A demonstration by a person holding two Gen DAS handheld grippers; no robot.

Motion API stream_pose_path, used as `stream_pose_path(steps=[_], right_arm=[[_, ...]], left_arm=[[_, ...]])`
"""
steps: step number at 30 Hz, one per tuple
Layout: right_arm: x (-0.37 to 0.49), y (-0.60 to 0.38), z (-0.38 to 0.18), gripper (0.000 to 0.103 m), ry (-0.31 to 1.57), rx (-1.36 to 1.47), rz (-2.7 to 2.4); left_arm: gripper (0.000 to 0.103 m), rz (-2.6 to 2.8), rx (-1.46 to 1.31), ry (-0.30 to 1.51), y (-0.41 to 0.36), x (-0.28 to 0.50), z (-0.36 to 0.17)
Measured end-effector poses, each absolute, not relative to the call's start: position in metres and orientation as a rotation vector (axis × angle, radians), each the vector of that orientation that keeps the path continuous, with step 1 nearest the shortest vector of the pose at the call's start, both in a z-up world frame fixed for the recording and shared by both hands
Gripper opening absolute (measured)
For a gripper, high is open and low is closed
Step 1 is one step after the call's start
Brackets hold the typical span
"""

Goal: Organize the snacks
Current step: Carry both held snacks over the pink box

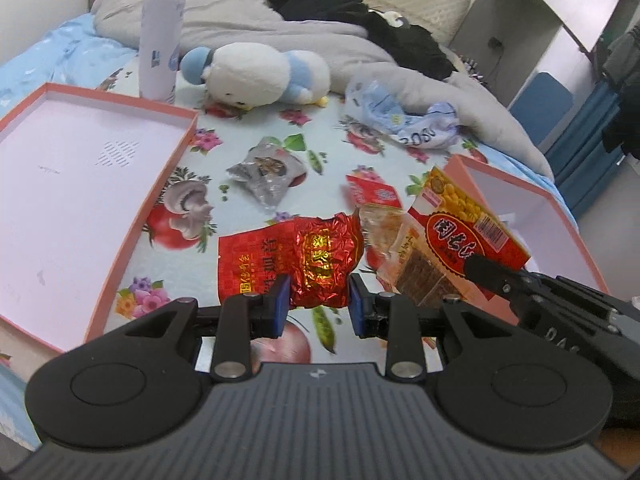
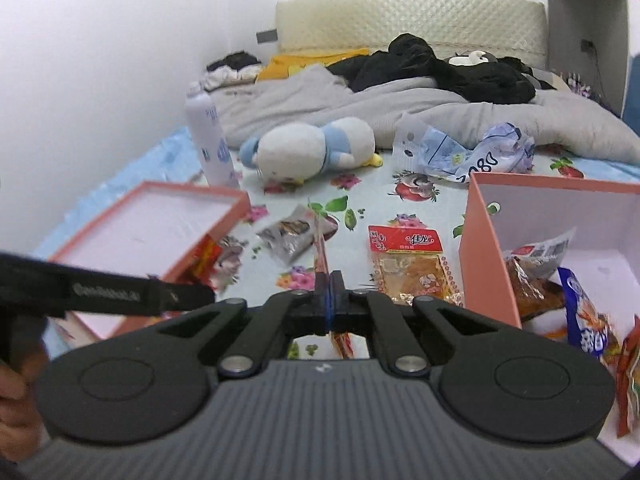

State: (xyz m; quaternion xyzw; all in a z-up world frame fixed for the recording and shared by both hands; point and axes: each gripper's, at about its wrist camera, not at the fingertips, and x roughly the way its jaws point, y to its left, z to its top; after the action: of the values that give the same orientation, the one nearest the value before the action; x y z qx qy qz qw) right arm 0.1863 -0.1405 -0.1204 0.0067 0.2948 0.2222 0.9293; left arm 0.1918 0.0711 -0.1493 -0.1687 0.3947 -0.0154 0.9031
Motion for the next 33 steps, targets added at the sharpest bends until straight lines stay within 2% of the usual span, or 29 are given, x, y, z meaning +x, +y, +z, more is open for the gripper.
stream_pose_path(steps=[7,18,33], right_arm=[[0.173,-0.176,-0.106,0.003,0.613,0.199,0.512],[0.163,-0.189,-0.111,0.003,0.641,0.221,0.495],[0.145,-0.235,-0.041,0.003,0.532,0.202,0.397]], left_arm=[[0.035,-0.059,-0.349,0.796,0.054,0.176,-0.137],[0.035,-0.065,-0.355,0.790,0.047,0.166,-0.131],[0.035,-0.179,-0.277,0.750,-0.006,0.187,-0.070]])
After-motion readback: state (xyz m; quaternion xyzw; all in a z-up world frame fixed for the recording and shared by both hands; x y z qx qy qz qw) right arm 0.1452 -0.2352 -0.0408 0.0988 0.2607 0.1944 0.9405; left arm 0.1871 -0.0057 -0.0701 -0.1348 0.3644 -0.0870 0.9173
